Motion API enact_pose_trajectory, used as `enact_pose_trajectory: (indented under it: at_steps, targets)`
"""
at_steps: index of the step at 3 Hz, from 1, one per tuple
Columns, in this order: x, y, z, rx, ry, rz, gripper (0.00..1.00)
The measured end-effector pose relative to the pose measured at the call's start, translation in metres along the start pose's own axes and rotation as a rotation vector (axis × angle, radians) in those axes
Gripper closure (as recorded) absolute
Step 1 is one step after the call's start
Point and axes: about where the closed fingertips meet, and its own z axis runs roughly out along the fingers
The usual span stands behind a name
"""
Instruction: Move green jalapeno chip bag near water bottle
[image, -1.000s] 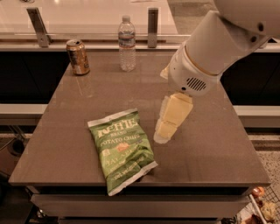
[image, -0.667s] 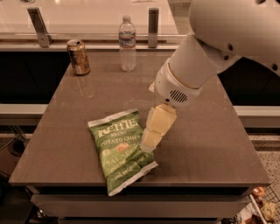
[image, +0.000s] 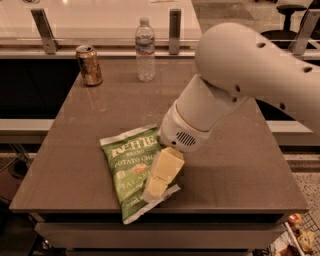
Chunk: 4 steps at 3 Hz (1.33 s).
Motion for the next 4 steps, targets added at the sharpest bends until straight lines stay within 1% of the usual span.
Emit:
enact_pose_trajectory:
  at_steps: [1, 2, 4]
  targets:
    - [-0.013, 0.023, 0.025, -0.066, -0.065, 0.006, 0.00]
    - [-0.040, 0.039, 0.033, -0.068, -0.163, -0.032, 0.18]
    - [-0.044, 0.041, 0.032, -0.065, -0.168, -0.039, 0.64]
